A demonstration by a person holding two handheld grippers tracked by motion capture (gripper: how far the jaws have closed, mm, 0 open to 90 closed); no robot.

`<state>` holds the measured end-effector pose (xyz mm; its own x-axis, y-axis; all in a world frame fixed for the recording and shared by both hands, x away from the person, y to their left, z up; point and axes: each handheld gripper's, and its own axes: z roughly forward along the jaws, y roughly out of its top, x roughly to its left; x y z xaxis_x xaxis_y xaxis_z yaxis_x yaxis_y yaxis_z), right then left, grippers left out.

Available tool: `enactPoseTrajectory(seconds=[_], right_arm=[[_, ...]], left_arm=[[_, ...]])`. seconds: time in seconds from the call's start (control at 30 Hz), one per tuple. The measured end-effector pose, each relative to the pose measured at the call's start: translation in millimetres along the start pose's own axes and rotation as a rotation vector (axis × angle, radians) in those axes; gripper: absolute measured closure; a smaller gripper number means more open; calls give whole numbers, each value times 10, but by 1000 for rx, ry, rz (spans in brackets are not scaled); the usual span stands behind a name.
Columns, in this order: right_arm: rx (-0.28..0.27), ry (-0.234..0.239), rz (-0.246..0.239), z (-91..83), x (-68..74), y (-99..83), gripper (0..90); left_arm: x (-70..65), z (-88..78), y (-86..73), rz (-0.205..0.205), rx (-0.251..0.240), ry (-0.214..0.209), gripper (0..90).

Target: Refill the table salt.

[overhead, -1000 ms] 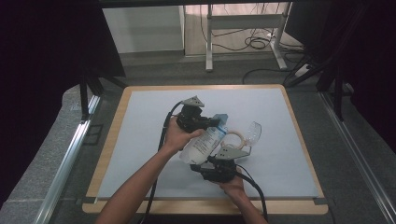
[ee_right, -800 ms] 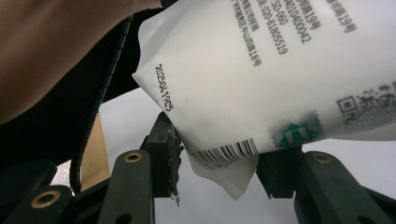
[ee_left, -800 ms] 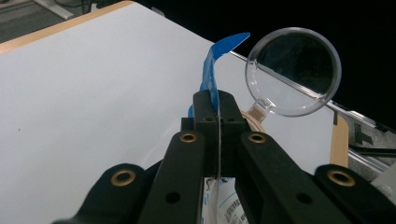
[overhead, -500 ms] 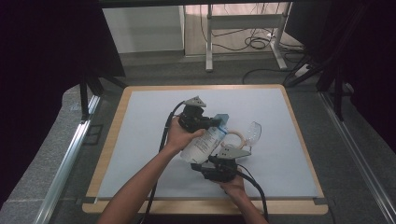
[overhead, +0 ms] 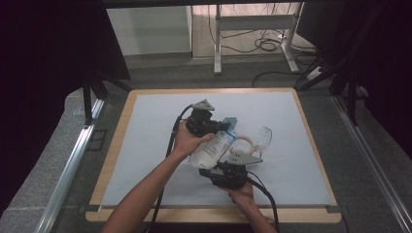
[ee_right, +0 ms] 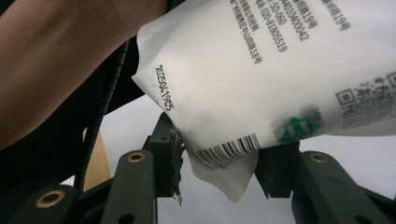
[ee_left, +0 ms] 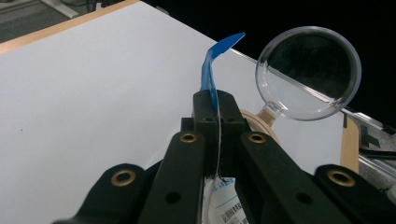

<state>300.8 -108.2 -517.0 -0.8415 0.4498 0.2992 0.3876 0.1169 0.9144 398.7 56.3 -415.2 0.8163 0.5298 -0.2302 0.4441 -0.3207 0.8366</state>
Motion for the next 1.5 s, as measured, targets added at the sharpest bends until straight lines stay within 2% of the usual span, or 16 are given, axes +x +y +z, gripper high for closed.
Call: enactPoseTrajectory(seconds=[0.33, 0.6, 0.87, 1.3, 1.5], right_arm=[[-16, 3, 21, -51, -25, 9, 579], [-29, -62, 35, -51, 15, -9, 586], [-48, -37, 74, -66, 0, -3, 593], [-47, -58, 76, -76, 3, 9, 595], [-50, -77, 72, -60, 16, 16, 599]], left_arm=[[17, 40, 46, 11, 5, -11, 898], [4, 91, 66, 14, 12, -10, 897], [42, 101, 86, 13, 31, -6, 897], [51, 133, 108, 4, 33, -22, 898], [12, 154, 143, 18, 44, -22, 897]])
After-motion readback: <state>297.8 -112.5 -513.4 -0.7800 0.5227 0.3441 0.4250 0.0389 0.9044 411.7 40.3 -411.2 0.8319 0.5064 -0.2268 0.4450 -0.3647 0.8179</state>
